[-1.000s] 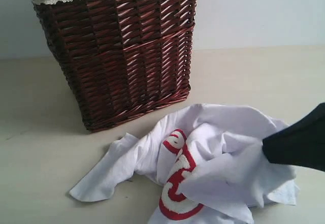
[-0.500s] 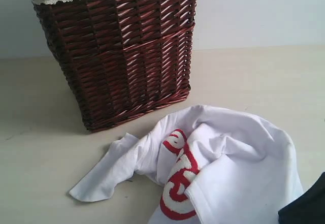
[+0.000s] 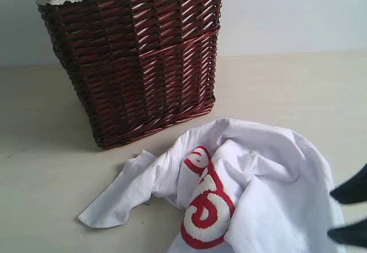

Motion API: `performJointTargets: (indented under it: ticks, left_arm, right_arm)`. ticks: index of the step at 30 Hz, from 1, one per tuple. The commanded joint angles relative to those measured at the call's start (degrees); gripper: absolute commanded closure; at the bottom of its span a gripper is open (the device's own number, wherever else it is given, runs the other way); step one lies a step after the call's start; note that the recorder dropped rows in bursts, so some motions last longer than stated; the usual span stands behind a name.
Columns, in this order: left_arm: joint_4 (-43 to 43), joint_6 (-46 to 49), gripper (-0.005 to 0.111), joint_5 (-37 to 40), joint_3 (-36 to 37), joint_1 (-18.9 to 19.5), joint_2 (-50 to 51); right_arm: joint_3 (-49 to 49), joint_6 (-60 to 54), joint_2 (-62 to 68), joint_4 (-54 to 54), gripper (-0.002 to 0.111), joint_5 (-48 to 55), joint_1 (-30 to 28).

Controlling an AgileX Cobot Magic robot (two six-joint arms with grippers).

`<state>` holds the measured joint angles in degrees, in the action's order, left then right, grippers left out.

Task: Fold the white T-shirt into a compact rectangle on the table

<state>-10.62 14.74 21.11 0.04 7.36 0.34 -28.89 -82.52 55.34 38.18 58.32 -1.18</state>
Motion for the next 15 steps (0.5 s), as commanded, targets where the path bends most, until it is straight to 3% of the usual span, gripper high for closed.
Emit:
performJointTargets:
  ticks: [1,8,15]
  left_arm:
    - [-0.4,-0.2,0.013,-0.3,0.0,0.2,-0.3]
    - [-0.4,-0.2,0.013,-0.3,0.0,0.2,-0.3]
    - [-0.4,-0.2,0.013,-0.3,0.0,0.2,-0.3]
  right_arm:
    - [-3.3,10.6,9.4,-5.4,0.055,-20.3,-3.3]
    - [-8.8,9.9,31.2,-0.9,0.055,-20.7,-9.7]
    - [-12.5,-2.1,42.6,11.9,0.055,-19.7,-10.3]
